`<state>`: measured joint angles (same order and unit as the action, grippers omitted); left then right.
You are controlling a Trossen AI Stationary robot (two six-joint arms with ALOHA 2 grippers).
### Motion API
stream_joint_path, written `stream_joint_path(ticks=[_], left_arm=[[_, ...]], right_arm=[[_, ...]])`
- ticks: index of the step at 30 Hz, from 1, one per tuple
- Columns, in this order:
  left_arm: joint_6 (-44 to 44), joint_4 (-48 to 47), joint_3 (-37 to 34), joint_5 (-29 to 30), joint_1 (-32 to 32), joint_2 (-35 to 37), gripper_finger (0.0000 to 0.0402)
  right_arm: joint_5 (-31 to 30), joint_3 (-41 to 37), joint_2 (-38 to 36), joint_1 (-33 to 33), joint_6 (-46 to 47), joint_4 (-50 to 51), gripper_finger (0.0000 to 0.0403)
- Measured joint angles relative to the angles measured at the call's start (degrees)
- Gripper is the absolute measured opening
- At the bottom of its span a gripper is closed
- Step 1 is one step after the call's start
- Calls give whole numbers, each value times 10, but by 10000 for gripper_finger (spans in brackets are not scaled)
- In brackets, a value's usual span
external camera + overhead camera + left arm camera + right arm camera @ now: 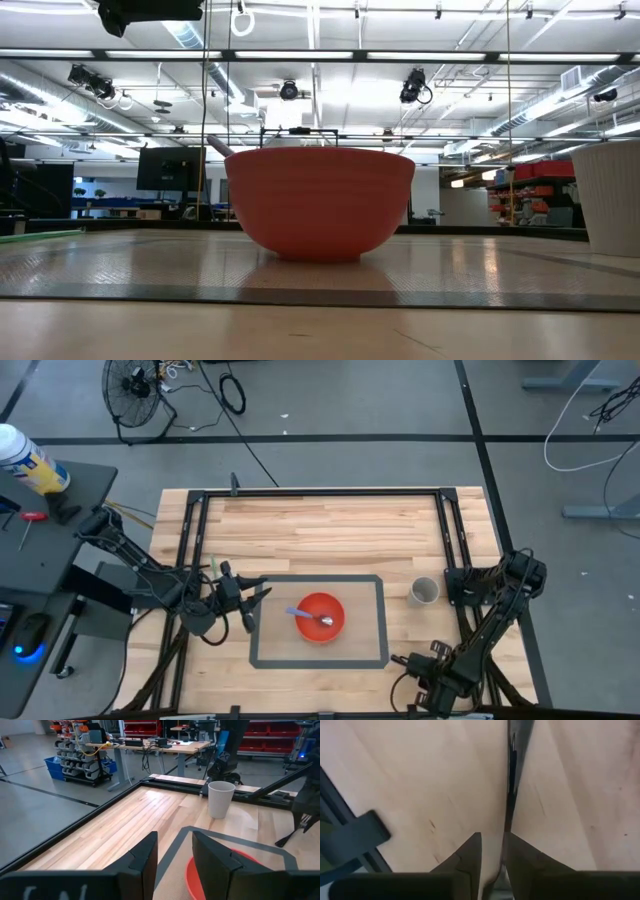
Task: Pick & Place Utensil
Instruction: Put the black fork into the orange bowl
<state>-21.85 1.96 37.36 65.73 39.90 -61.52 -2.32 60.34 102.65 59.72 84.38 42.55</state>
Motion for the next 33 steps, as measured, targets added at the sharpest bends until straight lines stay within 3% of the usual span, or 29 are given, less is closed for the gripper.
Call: stream_joint_path(ticks=[10, 16, 33], left_arm=[[-10, -3, 0, -5, 0, 0, 126], [-45, -39, 0, -155, 1, -12, 126], [-11, -37, 0, -180, -32, -42, 126]], right_arm=[[27, 20, -2, -2, -26, 28, 88], [44, 21, -3, -2, -26, 71, 88], [39, 1, 1, -2, -21, 27, 88]])
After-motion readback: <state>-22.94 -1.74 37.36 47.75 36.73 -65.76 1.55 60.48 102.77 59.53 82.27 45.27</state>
